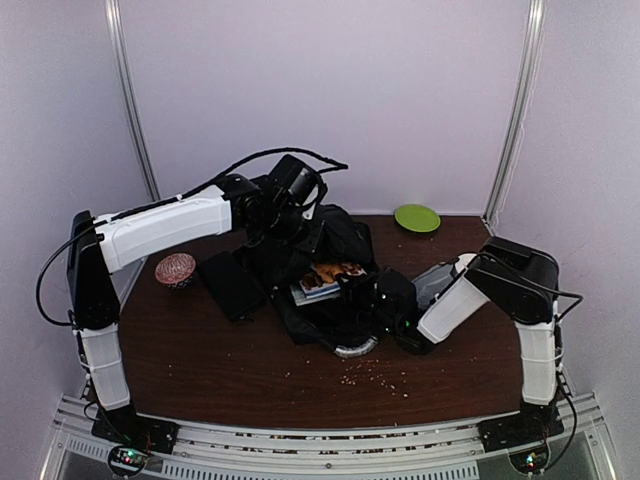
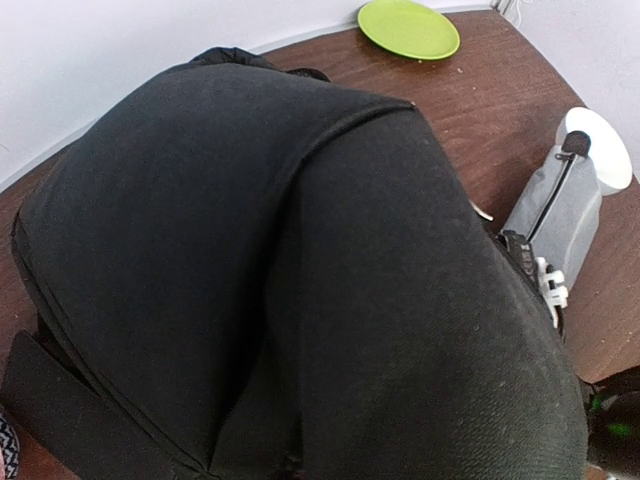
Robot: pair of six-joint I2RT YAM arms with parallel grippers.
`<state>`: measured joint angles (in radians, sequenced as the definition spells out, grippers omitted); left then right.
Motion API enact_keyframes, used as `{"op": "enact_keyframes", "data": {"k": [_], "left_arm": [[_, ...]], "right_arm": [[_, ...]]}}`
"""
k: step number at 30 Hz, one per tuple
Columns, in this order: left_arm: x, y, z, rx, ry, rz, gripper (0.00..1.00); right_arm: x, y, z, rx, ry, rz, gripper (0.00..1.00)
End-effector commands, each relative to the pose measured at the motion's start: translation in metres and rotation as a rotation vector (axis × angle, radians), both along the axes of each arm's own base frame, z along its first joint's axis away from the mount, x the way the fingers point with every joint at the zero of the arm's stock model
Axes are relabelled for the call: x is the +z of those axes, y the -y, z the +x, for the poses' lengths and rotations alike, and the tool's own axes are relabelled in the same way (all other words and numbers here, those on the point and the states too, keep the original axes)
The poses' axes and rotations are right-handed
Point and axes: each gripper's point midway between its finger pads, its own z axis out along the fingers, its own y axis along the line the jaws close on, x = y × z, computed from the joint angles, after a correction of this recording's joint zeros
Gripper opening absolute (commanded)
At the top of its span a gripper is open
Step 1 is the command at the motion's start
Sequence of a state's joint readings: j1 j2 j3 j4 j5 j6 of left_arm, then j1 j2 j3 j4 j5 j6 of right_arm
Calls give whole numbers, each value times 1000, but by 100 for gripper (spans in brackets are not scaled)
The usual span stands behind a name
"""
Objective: Pack the student bag
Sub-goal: Place the book in the student bag, then pick up the personal item from the center of the board.
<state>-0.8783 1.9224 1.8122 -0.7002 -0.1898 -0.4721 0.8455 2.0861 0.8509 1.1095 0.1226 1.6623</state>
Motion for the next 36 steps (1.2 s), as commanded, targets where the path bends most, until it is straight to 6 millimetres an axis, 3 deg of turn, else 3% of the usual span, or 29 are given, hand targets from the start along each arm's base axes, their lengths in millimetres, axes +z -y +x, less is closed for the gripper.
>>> {"op": "enact_keyframes", "data": {"k": [1, 9, 13, 18, 25, 32, 34, 36], "left_arm": [[77, 38, -17, -106, 64, -296, 0], [75, 39, -17, -105, 61, -302, 0], [73, 35, -13, -86, 74, -285, 0], [70, 31, -7, -61, 81, -276, 0], [59, 26, 3, -26, 74, -256, 0], [58, 24, 5, -17, 70, -255, 0], [58, 25, 5, -18, 70, -256, 0], [58, 25, 5, -19, 70, -256, 0]], "right_arm": [[-14, -3, 13, -42, -37, -10, 0], [-43, -26, 17, 52, -75, -58, 0], [-40, -29, 7, 115, -65, -116, 24], [-35, -20, -4, 136, -67, -140, 50], [-25, -14, -20, 173, -69, -140, 62], [-24, -2, -34, 209, -81, -249, 63], [-29, 1, -35, 217, -88, -317, 56], [-33, 4, -34, 216, -94, -352, 42]]}}
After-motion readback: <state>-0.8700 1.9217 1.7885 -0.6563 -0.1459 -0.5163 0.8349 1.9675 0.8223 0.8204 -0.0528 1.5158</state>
